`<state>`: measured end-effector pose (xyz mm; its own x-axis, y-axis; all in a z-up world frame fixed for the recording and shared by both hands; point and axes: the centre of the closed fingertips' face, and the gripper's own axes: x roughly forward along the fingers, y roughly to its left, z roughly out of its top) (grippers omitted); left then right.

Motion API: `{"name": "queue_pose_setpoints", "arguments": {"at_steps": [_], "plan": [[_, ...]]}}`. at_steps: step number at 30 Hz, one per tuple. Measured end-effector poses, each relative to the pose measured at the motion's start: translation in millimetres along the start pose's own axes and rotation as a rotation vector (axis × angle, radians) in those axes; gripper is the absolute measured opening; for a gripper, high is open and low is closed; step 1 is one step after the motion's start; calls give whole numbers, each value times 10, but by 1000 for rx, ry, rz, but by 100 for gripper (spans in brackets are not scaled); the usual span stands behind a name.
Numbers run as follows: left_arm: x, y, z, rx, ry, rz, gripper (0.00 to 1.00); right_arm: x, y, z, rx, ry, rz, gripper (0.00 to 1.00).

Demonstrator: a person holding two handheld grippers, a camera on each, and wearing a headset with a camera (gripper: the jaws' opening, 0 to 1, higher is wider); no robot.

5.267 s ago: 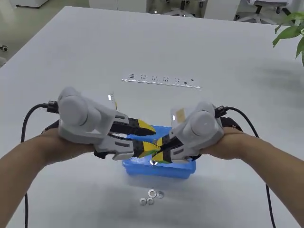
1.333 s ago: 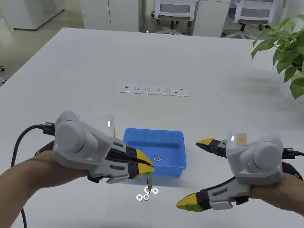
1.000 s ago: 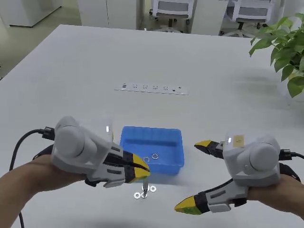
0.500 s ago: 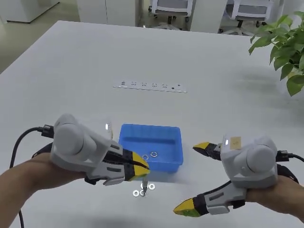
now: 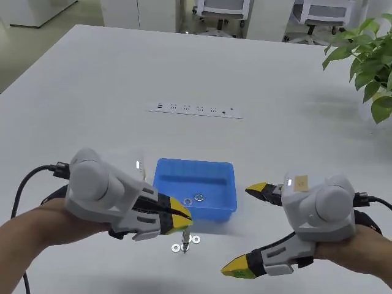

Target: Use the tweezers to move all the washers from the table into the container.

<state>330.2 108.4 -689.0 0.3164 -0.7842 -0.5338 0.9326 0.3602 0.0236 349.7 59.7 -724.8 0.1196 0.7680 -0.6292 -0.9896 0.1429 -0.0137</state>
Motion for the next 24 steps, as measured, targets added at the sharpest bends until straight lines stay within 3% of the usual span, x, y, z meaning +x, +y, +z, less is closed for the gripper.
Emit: {"name": "queue_pose_setpoints", "arguments": {"at_steps": [11, 24], "plan": [[9, -24, 1, 23, 12, -15, 6, 106, 139, 116, -84, -35, 76, 75], [-5, -60, -8, 23, 17, -29, 6, 320, 290, 242, -196, -41, 167, 39]]}}
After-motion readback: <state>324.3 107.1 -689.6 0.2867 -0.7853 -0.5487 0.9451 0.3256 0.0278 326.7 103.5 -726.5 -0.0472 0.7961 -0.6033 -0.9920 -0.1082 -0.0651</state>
